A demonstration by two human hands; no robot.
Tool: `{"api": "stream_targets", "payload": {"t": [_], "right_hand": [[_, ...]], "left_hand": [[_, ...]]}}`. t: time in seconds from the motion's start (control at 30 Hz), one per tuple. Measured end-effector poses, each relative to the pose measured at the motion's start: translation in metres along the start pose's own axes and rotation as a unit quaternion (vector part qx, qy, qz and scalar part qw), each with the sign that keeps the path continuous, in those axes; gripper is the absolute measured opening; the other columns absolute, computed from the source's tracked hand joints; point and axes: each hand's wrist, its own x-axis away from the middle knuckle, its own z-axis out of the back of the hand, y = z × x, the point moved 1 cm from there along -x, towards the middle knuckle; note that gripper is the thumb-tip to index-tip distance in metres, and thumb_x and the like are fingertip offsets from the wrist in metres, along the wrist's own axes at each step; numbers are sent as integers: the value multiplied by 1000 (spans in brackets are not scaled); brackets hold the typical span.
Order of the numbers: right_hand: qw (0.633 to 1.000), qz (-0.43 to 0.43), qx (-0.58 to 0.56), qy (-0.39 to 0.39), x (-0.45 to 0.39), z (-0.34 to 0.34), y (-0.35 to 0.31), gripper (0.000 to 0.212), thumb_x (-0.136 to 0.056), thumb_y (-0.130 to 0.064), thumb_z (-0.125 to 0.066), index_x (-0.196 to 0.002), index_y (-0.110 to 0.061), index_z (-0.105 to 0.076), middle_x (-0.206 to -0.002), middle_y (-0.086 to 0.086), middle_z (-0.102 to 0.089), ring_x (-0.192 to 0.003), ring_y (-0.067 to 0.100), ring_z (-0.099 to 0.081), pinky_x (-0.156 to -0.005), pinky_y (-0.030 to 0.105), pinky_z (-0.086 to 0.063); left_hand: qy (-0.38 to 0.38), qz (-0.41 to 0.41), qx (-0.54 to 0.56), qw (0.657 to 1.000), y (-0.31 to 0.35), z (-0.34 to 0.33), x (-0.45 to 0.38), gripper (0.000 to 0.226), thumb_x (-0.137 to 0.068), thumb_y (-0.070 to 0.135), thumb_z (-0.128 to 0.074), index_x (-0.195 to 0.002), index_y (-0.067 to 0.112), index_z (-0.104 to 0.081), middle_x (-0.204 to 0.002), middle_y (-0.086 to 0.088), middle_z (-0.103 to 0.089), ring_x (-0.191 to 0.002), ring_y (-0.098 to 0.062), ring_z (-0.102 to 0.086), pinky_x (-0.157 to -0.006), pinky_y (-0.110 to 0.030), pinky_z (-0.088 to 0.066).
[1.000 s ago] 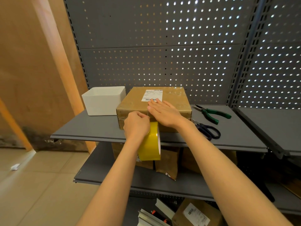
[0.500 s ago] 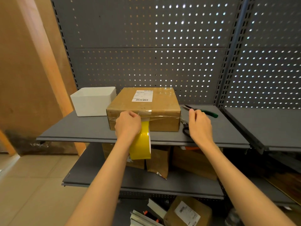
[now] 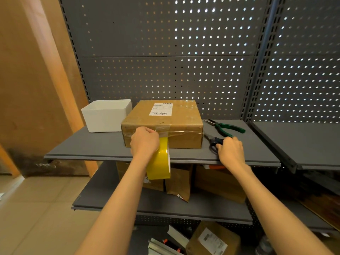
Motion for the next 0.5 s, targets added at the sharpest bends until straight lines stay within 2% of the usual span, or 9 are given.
{"api": "stream_targets", "payload": {"t": [0.13, 0.2, 0.27, 0.37, 0.43, 0.5], "right_hand": [[981, -49, -179, 47, -2, 9, 2, 31, -99, -24, -42, -116, 2, -45, -113, 20, -56, -100, 33, -55, -73, 37, -41], [955, -16, -290, 58, -4, 18, -1, 27, -98, -25, -45, -113, -3, -46, -107, 14, -59, -88, 22, -55, -64, 27, -42], [936, 53, -346, 48, -3, 27, -5, 29, -92, -27, -57, -110, -7, -48, -99, 6, -60, -80, 12, -54, -59, 17, -42], [933, 151, -326, -5, 5, 33, -11, 42, -78, -34, -73, -104, -13, -48, -88, -2, -60, -75, 9, -57, -58, 13, -45], [934, 175, -304, -71, 13, 33, -16, 53, -70, -45, -76, -101, -15, -46, -89, -6, -57, -79, 6, -56, -60, 12, -44], [939, 186, -269, -106, 19, 30, -19, 59, -66, -53, -75, -98, -14, -46, -86, -3, -58, -78, 11, -57, -63, 20, -47]], "left_hand": [[-4, -6, -6, 1000, 1, 0, 0, 19, -95, 17, -47, -95, 13, -65, -91, 0, -54, -85, -18, -46, -72, -30, -36], [0, -9, -4, 1000, 0, 0, 0, 20, -95, 17, -47, -98, 12, -66, -92, 0, -54, -86, -18, -46, -73, -30, -36], [1, -9, -2, 1000, 1, 0, -1, 21, -95, 17, -47, -101, 12, -66, -93, -1, -54, -87, -18, -46, -74, -31, -37], [1, -9, -3, 1000, 0, -1, -1, 22, -95, 17, -47, -105, 12, -66, -101, -3, -59, -88, -16, -46, -74, -30, -37], [3, -10, -5, 1000, 0, -1, -1, 23, -95, 17, -46, -105, 12, -66, -110, -5, -62, -89, -16, -45, -75, -30, -37], [2, -11, -3, 1000, 0, -1, -1, 23, -95, 17, -46, -106, 12, -66, -113, -6, -63, -90, -16, -46, -76, -30, -38]]}}
